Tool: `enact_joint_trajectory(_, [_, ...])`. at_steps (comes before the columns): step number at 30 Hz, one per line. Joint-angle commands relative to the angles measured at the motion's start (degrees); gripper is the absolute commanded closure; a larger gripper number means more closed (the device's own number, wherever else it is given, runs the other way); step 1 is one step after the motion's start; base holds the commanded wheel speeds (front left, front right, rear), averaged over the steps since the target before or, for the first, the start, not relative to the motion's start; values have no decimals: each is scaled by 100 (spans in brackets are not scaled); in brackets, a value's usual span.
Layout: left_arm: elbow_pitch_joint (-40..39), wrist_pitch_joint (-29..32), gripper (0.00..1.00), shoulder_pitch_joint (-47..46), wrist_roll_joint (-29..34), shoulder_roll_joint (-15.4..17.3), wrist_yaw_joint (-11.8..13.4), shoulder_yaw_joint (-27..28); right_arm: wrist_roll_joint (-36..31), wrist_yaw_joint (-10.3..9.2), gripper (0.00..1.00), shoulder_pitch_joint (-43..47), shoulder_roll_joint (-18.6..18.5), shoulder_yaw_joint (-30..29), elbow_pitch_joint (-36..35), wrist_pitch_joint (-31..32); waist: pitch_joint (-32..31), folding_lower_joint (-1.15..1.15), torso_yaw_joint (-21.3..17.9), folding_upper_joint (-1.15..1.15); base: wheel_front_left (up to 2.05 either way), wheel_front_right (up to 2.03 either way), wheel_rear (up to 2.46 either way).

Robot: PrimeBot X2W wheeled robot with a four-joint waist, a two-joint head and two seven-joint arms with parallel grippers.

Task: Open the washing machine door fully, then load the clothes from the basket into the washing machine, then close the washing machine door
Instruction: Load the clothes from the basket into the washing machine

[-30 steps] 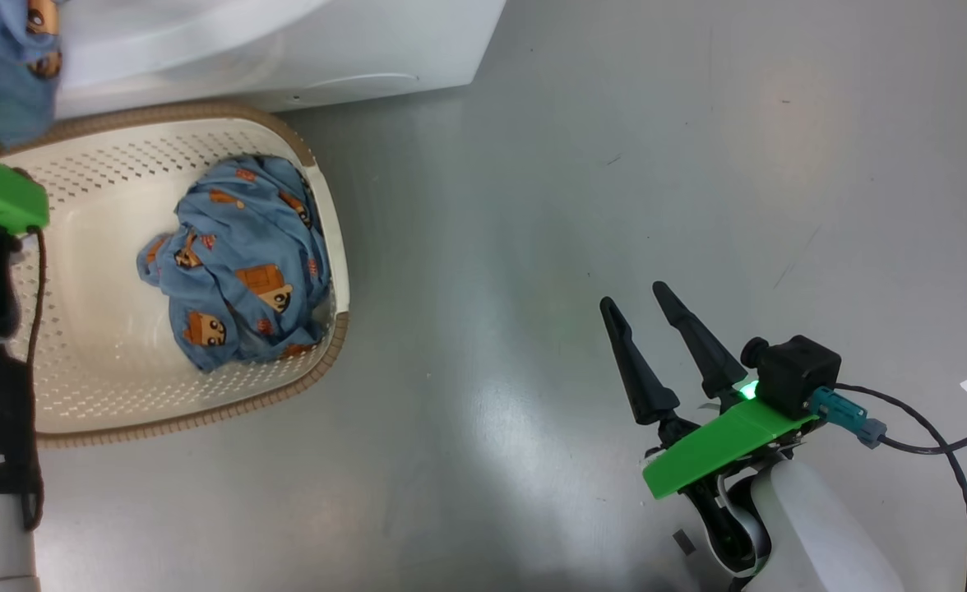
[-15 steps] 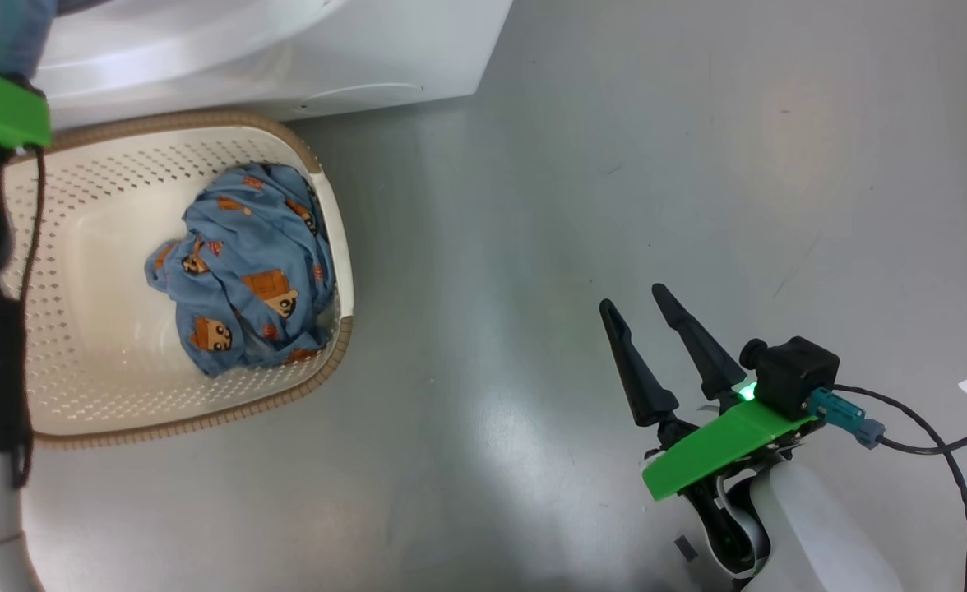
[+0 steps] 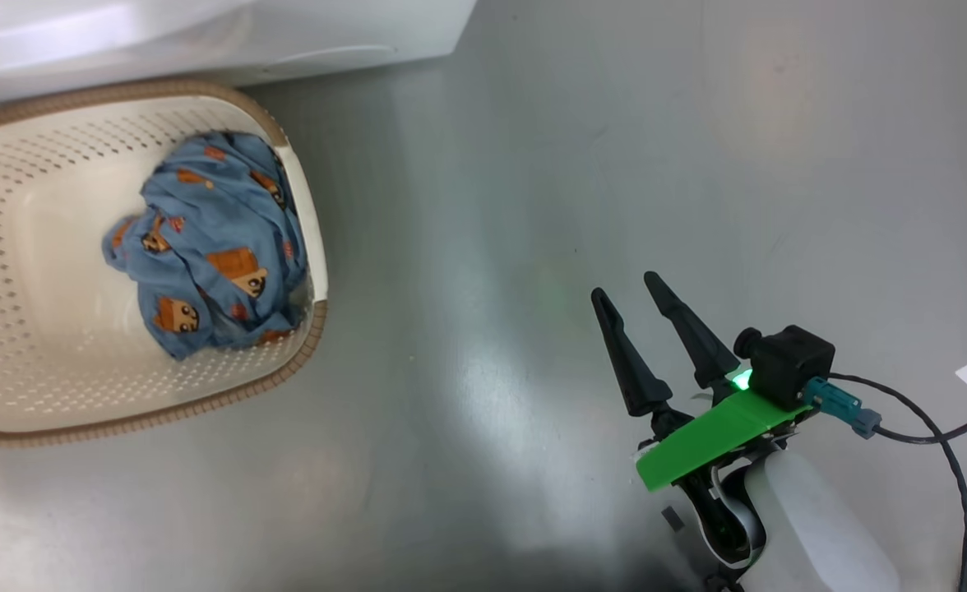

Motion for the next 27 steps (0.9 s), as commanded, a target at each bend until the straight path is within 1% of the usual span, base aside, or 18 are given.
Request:
enact_joint_trajectory(1, [-9,28,100,-153,48,309,-22,54,-19,9,0,142,47,123,-101,-27,155,0,-60,0,0,0,0])
enact_joint_trajectory(6, [418,74,100,-646,22,414,-31,-109,-48,9,0,161,47,123,-171,-27,432,0,-102,0,0,0,0])
enact_joint_trajectory(10, [644,41,100,-1026,39,572,-36,-290,-26,9,0,162,47,202,-235,-27,677,0,-168,0,0,0,0])
enact_joint_trajectory(13, [706,-232,100,-1249,73,671,-38,-391,-21,9,0,182,47,248,-239,-27,776,0,-188,0,0,0,0])
enact_joint_trajectory(17, [720,-874,100,-1530,141,813,-39,-587,7,9,0,197,47,324,-267,-27,845,0,-241,0,0,0,0])
enact_joint_trajectory(18, [661,-1080,100,-1695,175,908,-39,-699,23,9,0,167,47,395,-291,-27,908,0,-305,0,0,0,0])
enact_joint_trajectory(25, [497,-1229,100,-1915,96,1097,-40,-937,46,9,0,174,47,517,-302,-27,978,0,-432,0,0,0,0])
enact_joint_trajectory(27, [605,-1231,100,-1885,73,1132,-40,-974,51,9,0,189,47,538,-289,-27,967,0,-451,0,0,0,0])
